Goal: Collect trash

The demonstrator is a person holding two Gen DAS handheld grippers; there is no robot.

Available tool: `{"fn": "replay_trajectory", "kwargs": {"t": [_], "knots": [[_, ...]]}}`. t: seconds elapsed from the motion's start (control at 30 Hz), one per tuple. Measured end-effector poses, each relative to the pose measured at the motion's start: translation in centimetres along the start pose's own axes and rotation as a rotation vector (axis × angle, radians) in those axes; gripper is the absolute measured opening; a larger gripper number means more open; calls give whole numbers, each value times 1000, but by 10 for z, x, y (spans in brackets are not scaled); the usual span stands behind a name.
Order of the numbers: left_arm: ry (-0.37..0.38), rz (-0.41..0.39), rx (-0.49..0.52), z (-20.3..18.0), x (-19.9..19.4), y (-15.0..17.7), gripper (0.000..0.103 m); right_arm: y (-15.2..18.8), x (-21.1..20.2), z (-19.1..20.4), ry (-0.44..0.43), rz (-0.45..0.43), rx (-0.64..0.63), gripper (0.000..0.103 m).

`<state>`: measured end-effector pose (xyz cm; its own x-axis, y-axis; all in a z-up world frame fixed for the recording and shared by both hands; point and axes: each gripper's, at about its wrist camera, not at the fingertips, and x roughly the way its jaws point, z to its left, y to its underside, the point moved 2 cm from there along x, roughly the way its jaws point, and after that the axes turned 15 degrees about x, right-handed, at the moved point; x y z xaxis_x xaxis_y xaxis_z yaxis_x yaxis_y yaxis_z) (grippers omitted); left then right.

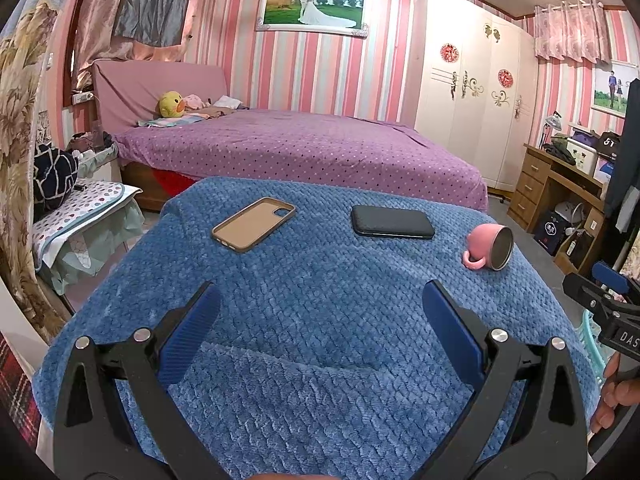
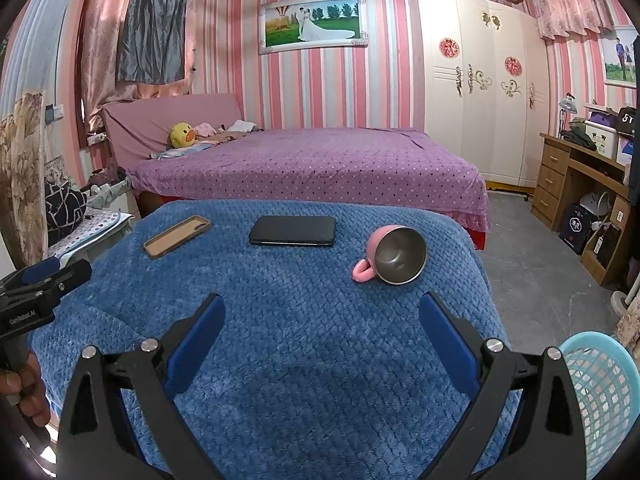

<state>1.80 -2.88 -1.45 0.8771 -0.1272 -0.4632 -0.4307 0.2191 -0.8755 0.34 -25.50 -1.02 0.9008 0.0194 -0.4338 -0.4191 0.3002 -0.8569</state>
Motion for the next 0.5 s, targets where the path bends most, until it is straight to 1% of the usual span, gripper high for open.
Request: {"fn": "replay_trajectory", "kwargs": {"t": [0.5], "knots": [[-4, 3, 3, 2, 1, 1, 98, 0, -1, 0, -1, 6, -3, 95]]}}
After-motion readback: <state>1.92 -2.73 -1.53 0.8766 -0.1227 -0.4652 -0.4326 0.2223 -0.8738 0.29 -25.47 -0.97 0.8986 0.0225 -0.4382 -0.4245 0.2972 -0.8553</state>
